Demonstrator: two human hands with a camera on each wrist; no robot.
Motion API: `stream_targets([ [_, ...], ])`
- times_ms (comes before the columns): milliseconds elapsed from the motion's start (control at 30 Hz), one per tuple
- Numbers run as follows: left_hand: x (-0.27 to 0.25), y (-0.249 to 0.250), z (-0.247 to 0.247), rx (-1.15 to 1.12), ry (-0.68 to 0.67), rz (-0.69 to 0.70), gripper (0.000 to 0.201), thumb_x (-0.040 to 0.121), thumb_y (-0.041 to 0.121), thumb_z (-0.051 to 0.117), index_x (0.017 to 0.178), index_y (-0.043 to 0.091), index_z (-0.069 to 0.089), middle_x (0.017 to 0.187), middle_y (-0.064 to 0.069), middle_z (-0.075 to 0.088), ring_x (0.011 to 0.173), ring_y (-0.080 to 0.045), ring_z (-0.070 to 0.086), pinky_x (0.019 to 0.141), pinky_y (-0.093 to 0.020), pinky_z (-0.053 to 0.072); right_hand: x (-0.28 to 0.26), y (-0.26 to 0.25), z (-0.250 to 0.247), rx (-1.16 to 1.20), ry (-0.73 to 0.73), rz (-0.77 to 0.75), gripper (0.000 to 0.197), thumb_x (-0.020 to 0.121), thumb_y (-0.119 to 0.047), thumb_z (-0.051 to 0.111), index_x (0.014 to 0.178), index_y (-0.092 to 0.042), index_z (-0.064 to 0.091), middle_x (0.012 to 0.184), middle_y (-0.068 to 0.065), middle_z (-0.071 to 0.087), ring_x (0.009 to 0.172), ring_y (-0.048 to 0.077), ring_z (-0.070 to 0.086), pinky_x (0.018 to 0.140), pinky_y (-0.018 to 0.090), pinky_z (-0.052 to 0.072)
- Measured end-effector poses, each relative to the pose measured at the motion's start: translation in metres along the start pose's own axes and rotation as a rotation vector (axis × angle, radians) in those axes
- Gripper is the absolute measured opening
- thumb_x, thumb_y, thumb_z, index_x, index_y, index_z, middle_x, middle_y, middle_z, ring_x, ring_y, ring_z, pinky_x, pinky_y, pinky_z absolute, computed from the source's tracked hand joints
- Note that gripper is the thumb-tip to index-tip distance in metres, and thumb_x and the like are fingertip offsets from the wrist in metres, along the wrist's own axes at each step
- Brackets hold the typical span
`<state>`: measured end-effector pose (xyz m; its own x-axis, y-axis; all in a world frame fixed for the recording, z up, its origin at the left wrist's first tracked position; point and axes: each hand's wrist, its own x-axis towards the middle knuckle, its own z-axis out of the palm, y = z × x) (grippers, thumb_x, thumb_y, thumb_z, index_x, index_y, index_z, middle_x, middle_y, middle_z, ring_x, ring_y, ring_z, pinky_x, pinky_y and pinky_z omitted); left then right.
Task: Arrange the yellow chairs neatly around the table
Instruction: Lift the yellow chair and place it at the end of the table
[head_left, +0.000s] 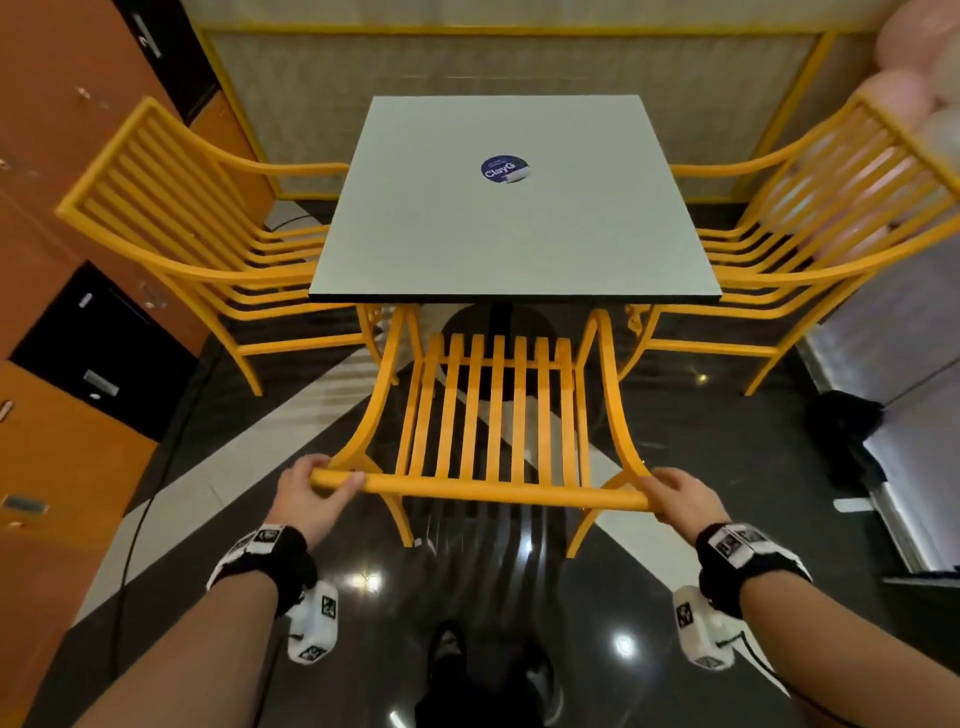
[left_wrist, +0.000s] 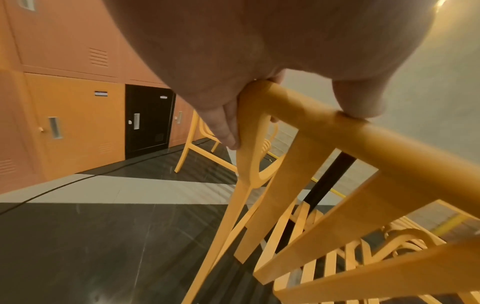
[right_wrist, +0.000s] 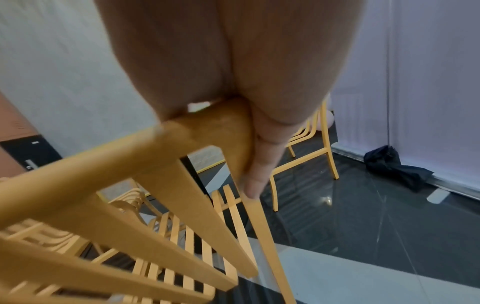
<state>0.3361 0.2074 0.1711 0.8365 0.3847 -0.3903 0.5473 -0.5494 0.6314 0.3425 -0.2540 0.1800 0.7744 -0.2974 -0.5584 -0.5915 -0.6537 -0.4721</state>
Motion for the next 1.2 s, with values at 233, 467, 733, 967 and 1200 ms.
stream_targets([
  [233,0.011,0.007,0.000,0.157,0.004,0.072,0.049,0.069,0.052,0.074,0.109,0.028,0.058,0.120,-0.004,0.049,0.098,-0.020,0.056,0.081,-0.035,0.050,-0.015,0.005,-0.001,0.072,0.132,-0.208,0.028,0.079,-0.047,0.068,0.099,-0.028,0.066,0.077,-0.001,0.065,0.071,0.017,0.062,0.066,0.026,0.047],
  [467,0.039,0.067,0.013,0.281,0.041,0.093,0.051,0.073,0.054,0.069,0.116,0.027,0.068,0.148,0.001,0.042,0.133,-0.025,0.044,0.106,-0.047,0.042,0.019,-0.038,-0.019,0.097,0.302,-0.017,0.053,0.083,-0.041,0.069,0.127,-0.013,0.056,0.101,0.008,0.066,0.098,0.028,0.063,0.085,0.037,0.051],
  [733,0.064,0.104,0.020,0.251,0.039,0.019,0.052,0.077,0.049,0.070,0.124,0.027,0.063,0.104,-0.005,0.069,0.079,-0.018,0.056,0.069,-0.035,0.051,0.061,-0.074,-0.028,0.108,0.342,0.134,0.061,0.083,-0.038,0.070,0.133,-0.011,0.051,0.123,0.019,0.060,0.108,0.035,0.061,0.089,0.043,0.051],
  [967,0.071,0.114,0.018,0.287,0.032,0.032,0.049,0.075,0.054,0.069,0.117,0.028,0.065,0.095,-0.003,0.069,0.080,-0.019,0.058,0.069,-0.036,0.053,0.073,-0.081,-0.030,0.061,0.340,0.150,0.063,0.085,-0.039,0.066,0.137,-0.010,0.047,0.127,0.019,0.057,0.112,0.036,0.059,0.093,0.047,0.051],
  [1200,0.073,0.106,0.019,0.318,0.053,0.117,0.048,0.072,0.063,0.063,0.110,0.032,0.066,0.087,0.004,0.068,0.077,-0.017,0.064,0.067,-0.037,0.058,0.073,-0.083,-0.033,0.009,0.317,0.147,0.061,0.085,-0.045,0.063,0.135,-0.015,0.048,0.124,0.015,0.059,0.106,0.033,0.062,0.083,0.041,0.052],
])
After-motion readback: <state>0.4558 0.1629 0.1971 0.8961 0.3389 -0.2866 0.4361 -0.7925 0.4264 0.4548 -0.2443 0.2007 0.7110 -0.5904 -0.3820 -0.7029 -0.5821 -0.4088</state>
